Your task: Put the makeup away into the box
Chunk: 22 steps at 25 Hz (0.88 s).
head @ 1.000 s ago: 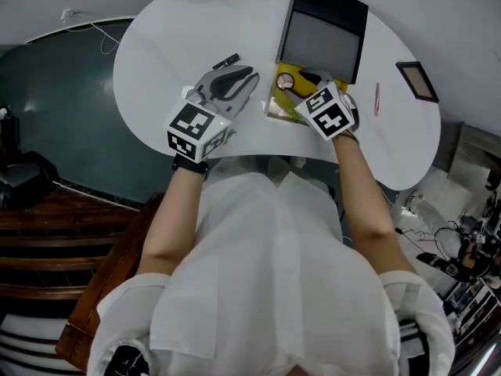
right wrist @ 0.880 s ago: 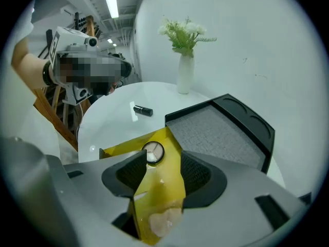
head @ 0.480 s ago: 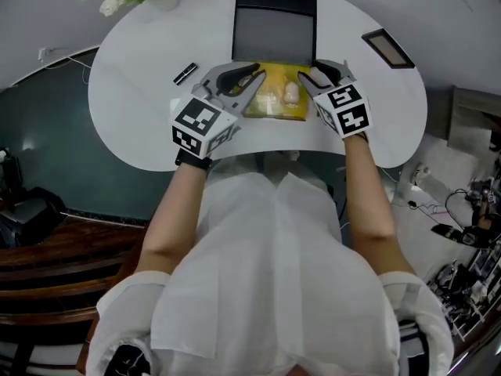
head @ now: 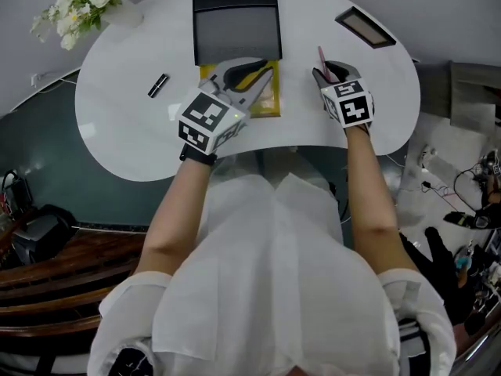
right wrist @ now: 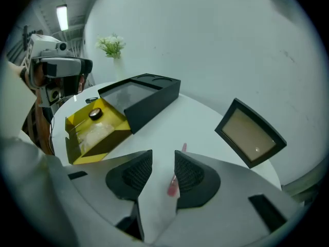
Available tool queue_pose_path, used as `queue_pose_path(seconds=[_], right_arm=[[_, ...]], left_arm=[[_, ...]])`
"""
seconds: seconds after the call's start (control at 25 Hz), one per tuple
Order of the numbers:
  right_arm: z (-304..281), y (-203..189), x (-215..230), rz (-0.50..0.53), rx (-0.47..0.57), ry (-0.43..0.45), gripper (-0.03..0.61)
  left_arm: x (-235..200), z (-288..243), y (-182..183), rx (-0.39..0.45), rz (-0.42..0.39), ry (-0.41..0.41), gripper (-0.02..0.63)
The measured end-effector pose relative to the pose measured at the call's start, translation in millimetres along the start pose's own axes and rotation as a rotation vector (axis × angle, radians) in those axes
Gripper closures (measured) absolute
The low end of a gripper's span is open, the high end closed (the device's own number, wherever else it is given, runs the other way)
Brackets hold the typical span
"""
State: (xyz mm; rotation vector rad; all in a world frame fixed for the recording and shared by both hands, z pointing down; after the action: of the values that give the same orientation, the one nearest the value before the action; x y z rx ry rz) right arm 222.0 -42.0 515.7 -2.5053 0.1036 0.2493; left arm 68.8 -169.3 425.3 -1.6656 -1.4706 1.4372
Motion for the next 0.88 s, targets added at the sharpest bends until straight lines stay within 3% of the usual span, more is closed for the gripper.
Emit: queue_pose_path(seconds=[0.36, 0.88], right_arm=[[-22, -34, 20, -0.091, -0.057, -0.034, 0.471], [-35, -41, 23, -0.110, -0.084, 0.007, 0.528]], left_arm=[[14, -31, 0, -0.035, -0.012, -0.017, 0.558], [11, -42, 0, -0.043, 0.010, 0.006, 0.558]])
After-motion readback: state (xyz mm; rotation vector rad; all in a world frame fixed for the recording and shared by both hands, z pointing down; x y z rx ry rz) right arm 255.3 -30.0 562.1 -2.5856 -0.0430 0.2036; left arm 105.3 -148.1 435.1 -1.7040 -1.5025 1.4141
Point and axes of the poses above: the fingertips, and each gripper's own axes: z backward along the fingers, x to its right, y out of its top, the point moved 6 cm from there along z, backward along the fingers, and after that the axes turned 12 degrees about z, right-handed, at the moved point
